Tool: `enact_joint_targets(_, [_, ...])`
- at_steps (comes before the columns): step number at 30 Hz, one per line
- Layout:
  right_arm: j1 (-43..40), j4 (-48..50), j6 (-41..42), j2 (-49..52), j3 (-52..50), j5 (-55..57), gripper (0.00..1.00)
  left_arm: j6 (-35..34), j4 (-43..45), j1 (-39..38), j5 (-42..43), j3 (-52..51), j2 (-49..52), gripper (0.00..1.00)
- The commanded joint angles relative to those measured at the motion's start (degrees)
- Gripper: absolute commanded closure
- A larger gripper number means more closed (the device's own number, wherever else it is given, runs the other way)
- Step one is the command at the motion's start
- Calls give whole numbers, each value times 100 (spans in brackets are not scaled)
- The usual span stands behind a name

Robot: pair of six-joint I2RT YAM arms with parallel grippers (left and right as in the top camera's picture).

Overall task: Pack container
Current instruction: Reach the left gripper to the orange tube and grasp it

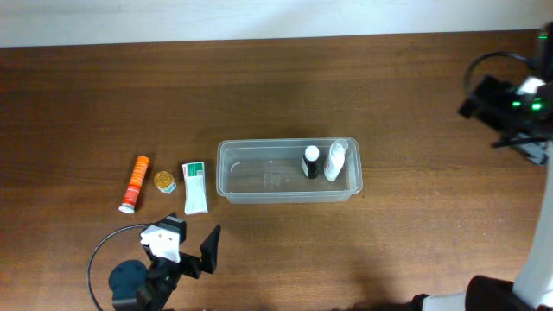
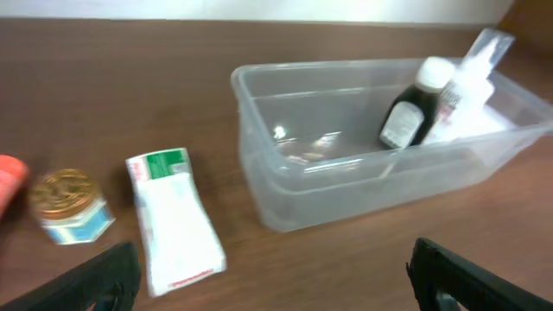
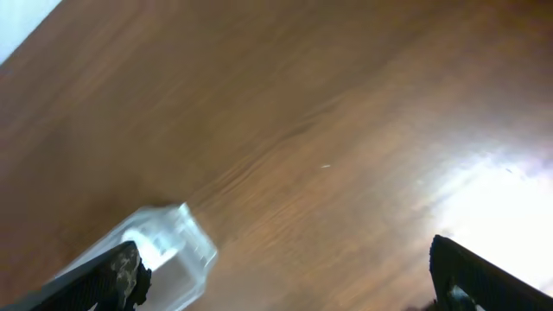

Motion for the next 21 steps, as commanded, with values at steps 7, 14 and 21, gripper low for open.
enact_joint_targets(7, [-588, -33, -20, 168, -2, 50, 1, -835, -280, -20, -531, 1902, 1176, 0])
enact_joint_targets(14, [-581, -31, -20, 168, -2, 50, 2, -623, -2037, -17, -1707, 4815, 4336, 0])
enact_joint_targets(21, [-581, -31, -20, 168, -2, 48, 2, 922, -3832, -17, -1926, 7801, 7394, 0])
